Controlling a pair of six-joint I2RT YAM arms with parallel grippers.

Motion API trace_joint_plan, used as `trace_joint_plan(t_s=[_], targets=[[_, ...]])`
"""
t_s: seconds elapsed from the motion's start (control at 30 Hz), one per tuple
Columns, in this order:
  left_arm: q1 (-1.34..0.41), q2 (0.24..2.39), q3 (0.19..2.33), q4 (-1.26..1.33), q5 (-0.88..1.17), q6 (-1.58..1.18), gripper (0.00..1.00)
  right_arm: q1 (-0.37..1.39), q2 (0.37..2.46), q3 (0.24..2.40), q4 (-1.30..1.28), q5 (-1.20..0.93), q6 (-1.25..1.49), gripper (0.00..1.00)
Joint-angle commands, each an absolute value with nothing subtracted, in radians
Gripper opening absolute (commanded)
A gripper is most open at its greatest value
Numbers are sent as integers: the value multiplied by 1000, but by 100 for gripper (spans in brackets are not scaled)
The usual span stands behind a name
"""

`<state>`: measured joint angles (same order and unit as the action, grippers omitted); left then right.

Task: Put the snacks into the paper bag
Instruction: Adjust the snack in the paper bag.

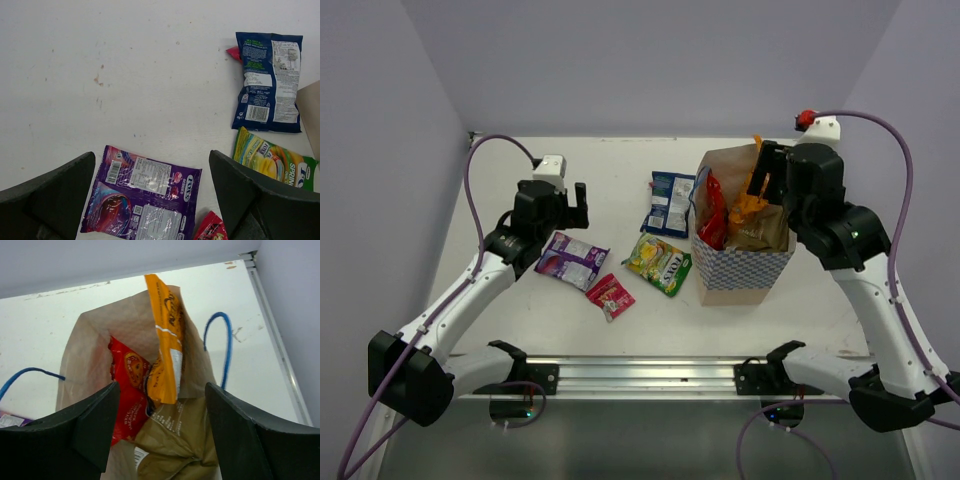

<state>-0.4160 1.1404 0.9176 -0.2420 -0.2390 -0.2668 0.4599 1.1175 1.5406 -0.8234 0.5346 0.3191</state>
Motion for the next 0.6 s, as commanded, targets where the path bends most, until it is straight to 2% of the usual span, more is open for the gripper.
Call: trace_joint_plan(t_s=[0.0,0.13,0.23,0.33,0.47,0.57], targets=[[-408,1138,925,-204,-227,-250,100,459,1086,1609,-952,629,276,72],[-408,1140,925,-204,-219,-250,100,439,1072,1600,-1003,658,247,66],[-408,1140,927,-202,-195,-253,100,373,1068,1556,-997,588,241,65],[-408,1140,937,-199,-109,-271,100,279,1063,1481,-941,500,219,65],[-416,1164,1032,-224,125,-342,100,206,1080,1419,-893,425,225,64],[-468,1175,1113,-252,147,-368,100,177,1097,1364,-842,367,265,59]])
